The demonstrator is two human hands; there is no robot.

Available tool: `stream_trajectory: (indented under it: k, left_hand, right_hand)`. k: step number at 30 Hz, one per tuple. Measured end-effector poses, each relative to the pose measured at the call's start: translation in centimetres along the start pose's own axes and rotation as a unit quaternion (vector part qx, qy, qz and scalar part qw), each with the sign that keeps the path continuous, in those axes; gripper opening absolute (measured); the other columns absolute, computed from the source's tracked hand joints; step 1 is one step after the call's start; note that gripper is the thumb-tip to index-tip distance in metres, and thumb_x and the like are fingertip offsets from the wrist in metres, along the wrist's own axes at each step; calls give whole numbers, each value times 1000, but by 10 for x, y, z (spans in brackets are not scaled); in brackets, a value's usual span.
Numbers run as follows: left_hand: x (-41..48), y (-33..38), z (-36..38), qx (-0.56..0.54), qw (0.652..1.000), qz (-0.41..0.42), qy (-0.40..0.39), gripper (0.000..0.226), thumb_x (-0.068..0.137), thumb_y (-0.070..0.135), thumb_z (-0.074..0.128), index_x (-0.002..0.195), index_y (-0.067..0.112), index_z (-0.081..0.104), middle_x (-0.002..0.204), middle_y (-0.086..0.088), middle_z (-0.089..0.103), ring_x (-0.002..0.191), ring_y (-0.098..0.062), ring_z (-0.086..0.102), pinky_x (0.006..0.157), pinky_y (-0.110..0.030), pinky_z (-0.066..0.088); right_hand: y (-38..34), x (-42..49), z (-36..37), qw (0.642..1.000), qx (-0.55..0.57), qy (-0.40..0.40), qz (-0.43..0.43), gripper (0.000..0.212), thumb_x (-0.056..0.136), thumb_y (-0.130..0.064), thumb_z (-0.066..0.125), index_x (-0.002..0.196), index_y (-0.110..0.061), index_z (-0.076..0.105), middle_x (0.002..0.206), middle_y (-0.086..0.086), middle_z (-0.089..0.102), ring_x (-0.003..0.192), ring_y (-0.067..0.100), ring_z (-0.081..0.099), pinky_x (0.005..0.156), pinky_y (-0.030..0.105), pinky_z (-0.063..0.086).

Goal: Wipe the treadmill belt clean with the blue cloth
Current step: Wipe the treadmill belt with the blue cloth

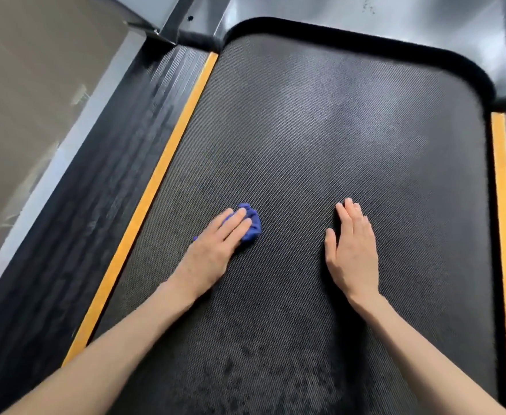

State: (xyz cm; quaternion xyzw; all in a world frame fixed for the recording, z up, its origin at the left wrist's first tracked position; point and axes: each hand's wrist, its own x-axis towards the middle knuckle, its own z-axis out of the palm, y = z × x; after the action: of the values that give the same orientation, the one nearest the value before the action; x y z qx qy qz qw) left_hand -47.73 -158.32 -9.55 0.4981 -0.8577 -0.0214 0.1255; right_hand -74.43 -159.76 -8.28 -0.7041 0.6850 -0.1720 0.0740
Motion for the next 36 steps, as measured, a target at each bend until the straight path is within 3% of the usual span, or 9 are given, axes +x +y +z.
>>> stream_trajectory:
  k: [3,7,9,13,16,18,24,28,36]
  left_hand:
    - [27,-46,-6,42,994,-103,15,57,78,-4,64,132,5,47,144,-10,41,129,-34,39,110,-33,27]
    - [55,-83,-16,23,973,-228,32,46,89,-7,45,135,-2,42,148,-16,31,138,-39,20,112,-36,20]
    - [57,-87,-13,17,970,-240,37,42,91,-4,44,133,-4,43,147,-19,33,138,-40,20,114,-34,12]
    - [44,-36,-7,-49,996,-73,4,39,88,3,44,126,-3,49,136,-24,45,130,-39,34,115,-37,17]
    - [24,7,-17,-63,994,84,-38,39,89,17,43,121,2,58,131,-16,54,125,-25,40,109,-33,26]
    - [13,19,-21,-43,988,143,-50,38,92,25,45,123,6,58,134,-10,53,125,-21,47,106,-33,33]
    - [2,22,-13,-49,989,133,-37,38,93,23,44,128,10,51,139,-9,47,131,-31,38,112,-44,24]
    - [-9,29,-9,-49,990,127,-20,37,94,22,45,129,14,52,141,-6,45,132,-32,39,107,-55,31]
    - [3,2,-6,-114,990,86,6,46,85,-1,52,130,5,47,141,-12,44,135,-30,32,108,-41,31]
  right_hand:
    - [0,1,1,1000,3,4,2,54,93,-33,31,139,-6,38,150,11,32,141,22,24,118,35,13]
    - [0,1,1,1000,-2,9,5,53,92,-30,35,137,-5,41,148,13,35,139,24,28,117,37,16]
    - [0,1,1,1000,-5,8,7,52,91,-30,35,137,-5,41,148,12,35,139,24,28,117,37,17]
    - [-1,2,3,1000,-8,10,4,53,91,-30,34,136,-4,41,147,14,36,139,25,29,116,40,19]
    - [-1,2,2,1000,-9,11,3,53,91,-31,33,136,-3,41,147,14,36,138,26,29,116,39,18]
    - [-1,2,2,1000,-8,12,5,54,91,-31,34,136,-4,41,147,14,36,138,26,28,116,38,17]
    - [0,2,3,1000,-3,11,4,54,90,-31,33,137,-5,40,148,13,35,139,25,28,116,37,16]
    - [0,2,4,1000,-2,13,5,54,91,-31,33,137,-5,40,148,13,35,139,24,27,117,37,16]
    - [3,2,4,1000,-3,14,-1,54,91,-32,33,137,-5,40,147,13,35,139,25,29,116,38,18]
